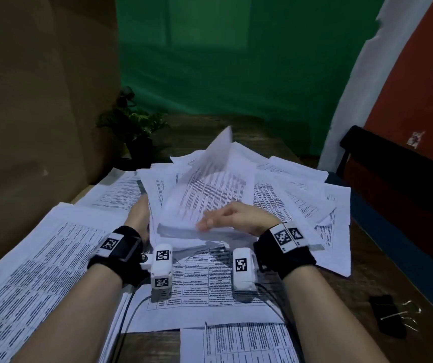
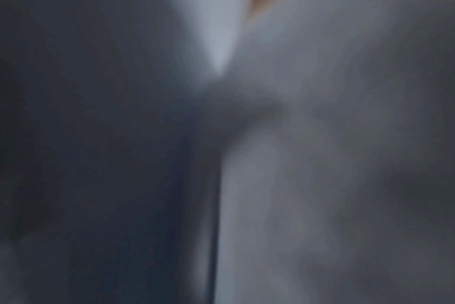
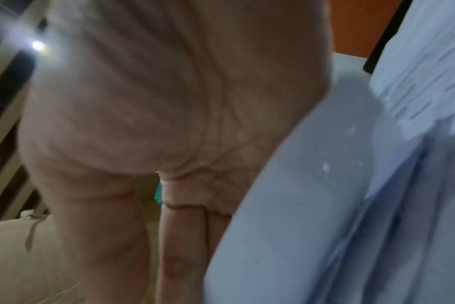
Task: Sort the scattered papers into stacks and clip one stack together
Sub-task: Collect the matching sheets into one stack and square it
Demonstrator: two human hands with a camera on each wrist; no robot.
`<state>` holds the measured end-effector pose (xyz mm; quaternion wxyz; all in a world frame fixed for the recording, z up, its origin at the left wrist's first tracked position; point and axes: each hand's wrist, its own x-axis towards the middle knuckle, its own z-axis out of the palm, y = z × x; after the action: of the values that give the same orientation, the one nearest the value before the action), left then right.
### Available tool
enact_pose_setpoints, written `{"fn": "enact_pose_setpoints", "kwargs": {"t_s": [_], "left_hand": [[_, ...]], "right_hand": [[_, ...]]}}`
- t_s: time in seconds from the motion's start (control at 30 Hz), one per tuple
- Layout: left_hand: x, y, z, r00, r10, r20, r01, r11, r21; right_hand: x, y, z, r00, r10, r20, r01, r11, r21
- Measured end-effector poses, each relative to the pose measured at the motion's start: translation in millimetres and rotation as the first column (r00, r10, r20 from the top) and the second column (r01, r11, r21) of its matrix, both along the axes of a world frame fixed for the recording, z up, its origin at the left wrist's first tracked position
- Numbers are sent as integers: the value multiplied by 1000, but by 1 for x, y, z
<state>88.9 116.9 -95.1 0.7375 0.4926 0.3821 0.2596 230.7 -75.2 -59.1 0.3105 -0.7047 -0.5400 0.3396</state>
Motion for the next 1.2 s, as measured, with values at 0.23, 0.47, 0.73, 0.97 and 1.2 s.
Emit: {"fn": "enact_pose_setpoints", "kwargs": {"t_s": [0.23,0.47,0.73,0.97,1.2], "left_hand": [[5,-1,-7,965,-76,-251,134,966,223],[5,-1,0,964,-35,-265,110,956,273],[2,-3,-3,973,-82,-217,148,940,308],[4,5,2,983,172,60,-181,962,203],[-2,6,2,978,184,101,-198,969,149]], "right_hand": [[-3,-3,-1,914,-371,-167,386,919,73],[24,-16,1,761,-648,-41,640,759,-118],[23,-4,-9,791,-555,-257,581,813,31],[84,-59,-14,461,-881,112,887,454,-79],[90,-65,-13,520,-854,-16,854,519,35]]}}
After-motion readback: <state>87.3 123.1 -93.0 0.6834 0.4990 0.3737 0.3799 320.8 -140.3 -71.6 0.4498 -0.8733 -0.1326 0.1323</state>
